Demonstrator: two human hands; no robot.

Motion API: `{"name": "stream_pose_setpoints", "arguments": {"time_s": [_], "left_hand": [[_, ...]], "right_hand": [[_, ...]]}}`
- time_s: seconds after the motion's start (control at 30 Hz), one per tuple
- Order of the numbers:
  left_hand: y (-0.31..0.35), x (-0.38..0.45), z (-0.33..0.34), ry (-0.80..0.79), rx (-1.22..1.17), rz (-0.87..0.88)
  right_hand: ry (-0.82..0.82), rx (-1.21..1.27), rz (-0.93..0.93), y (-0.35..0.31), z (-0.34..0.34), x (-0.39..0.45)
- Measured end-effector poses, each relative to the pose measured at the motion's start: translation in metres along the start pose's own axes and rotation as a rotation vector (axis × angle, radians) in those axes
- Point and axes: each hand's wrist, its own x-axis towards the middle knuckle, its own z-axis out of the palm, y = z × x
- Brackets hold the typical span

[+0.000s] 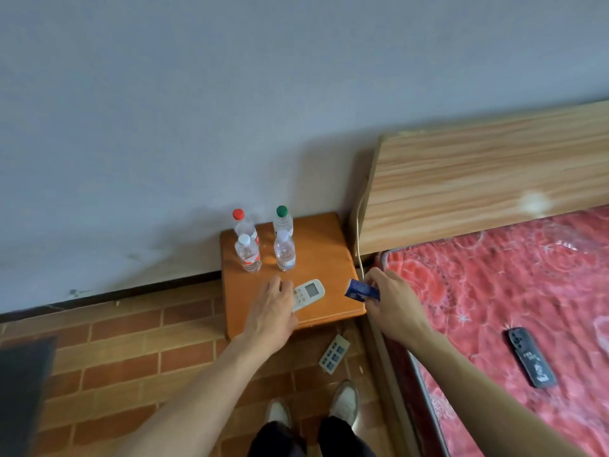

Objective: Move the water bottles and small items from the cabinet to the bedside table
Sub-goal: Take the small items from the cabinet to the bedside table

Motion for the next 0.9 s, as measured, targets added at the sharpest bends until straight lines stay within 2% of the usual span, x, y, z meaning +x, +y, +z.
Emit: {"name": "stream_pose_setpoints", "arguments": {"time_s": [0.13,0.47,0.7,0.9], "left_hand": [[-0.032,0.034,0.03,-0.033,-0.004,-0.069],[-0.113,0.116,0.153,-0.072,0.048,-0.035],[-0.14,0.151,0.218,-0.042,0.039,-0.088],[-0.145,0.162,0.246,-0.046,0.023,-0.096]], "right_hand": [[-0.053,-0.015,0.007,0.013,0.035,0.034],[-0.126,0.001,0.108,0.07,0.177,0.092],[-0.142,0.077,0.147,0.087,0.257,0.125],[-0.16,0.072,0.16,0.096,0.287,0.144]]}}
